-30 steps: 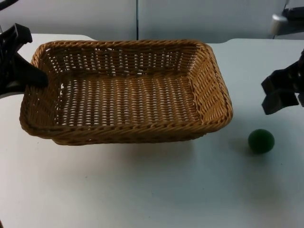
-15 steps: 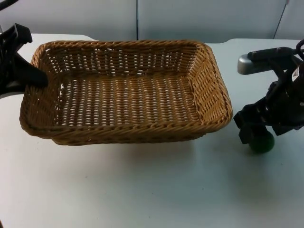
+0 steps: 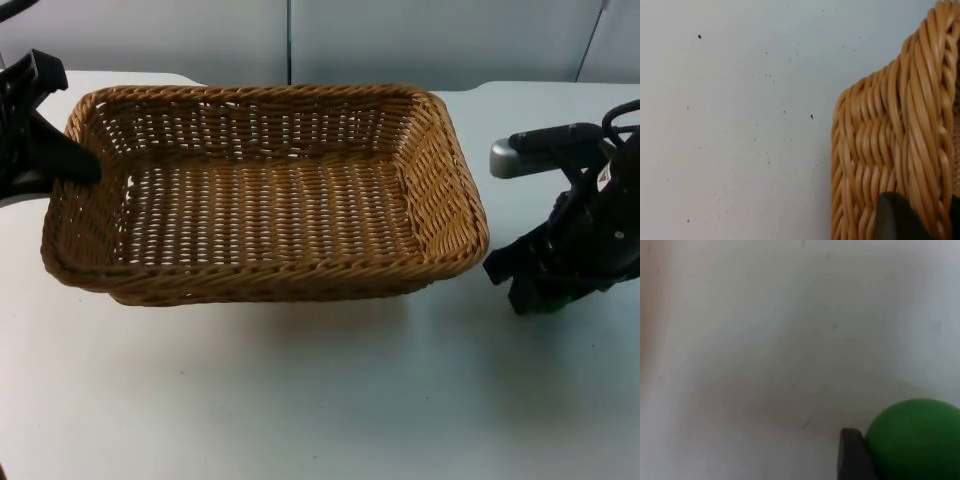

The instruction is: Pick up the basket with the left hand and place the ball into the basket with the right hand.

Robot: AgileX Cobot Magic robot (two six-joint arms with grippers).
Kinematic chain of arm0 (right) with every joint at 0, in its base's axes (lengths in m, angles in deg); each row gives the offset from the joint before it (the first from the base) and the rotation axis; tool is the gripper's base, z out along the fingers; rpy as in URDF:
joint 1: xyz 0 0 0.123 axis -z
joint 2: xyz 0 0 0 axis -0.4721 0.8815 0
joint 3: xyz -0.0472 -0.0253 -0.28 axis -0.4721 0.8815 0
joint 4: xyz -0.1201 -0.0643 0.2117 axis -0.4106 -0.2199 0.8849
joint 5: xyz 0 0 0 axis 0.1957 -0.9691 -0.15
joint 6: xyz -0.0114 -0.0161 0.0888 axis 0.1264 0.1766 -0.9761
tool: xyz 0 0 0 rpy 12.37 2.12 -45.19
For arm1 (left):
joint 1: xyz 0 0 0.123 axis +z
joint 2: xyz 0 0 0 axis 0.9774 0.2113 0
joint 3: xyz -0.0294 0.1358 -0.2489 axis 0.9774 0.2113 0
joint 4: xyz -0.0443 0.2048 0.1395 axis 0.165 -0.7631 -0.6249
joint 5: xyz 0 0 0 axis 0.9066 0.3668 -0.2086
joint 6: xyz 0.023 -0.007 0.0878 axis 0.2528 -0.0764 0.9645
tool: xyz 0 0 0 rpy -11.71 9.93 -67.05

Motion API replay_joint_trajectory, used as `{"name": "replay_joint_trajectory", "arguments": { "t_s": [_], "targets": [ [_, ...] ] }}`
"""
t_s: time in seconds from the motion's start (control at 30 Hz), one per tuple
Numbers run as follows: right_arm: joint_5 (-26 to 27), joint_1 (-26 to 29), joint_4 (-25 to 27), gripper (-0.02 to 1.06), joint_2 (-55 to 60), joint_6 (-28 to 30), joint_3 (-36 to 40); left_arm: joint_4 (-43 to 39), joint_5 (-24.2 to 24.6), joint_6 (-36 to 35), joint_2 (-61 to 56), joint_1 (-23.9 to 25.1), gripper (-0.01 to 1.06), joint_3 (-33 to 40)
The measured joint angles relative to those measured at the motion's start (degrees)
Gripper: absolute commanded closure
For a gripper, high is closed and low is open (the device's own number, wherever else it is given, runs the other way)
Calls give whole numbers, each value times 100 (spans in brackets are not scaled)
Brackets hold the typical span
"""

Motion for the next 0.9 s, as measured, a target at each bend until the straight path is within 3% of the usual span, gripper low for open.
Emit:
{"name": "replay_joint_trajectory", "arguments": {
  "t_s": [0.23, 0.37, 0.43, 0.5, 0.53, 0.6, 0.67, 0.9],
  "targets": [
    [-978, 301, -491, 105, -620, 0, -1536, 0, -21, 0, 0, 0, 105, 0],
    [-1432, 291, -251, 105, -959, 115, -2379, 0, -21, 0, 0, 0, 105, 0],
    [-1848, 185, 384, 105, -1074, 650, -2807, 0, -21, 0, 0, 0, 105, 0],
    [-2265, -13, 1448, 105, -1115, 1461, -3080, -9, -30, 0, 0, 0, 105, 0],
    [-2265, -13, 1448, 105, -1115, 1461, -3080, -9, -30, 0, 0, 0, 105, 0],
    [-2682, -251, 2427, 105, -1115, 2420, -3142, -20, -30, 0, 0, 0, 105, 0],
    [-2902, -508, 3089, 105, -1062, 3010, -3142, -20, -30, 0, 0, 0, 105, 0],
    [-2837, -1146, 3390, 105, -606, 3584, -3145, -20, -22, 0, 0, 0, 105, 0]
  ]
}}
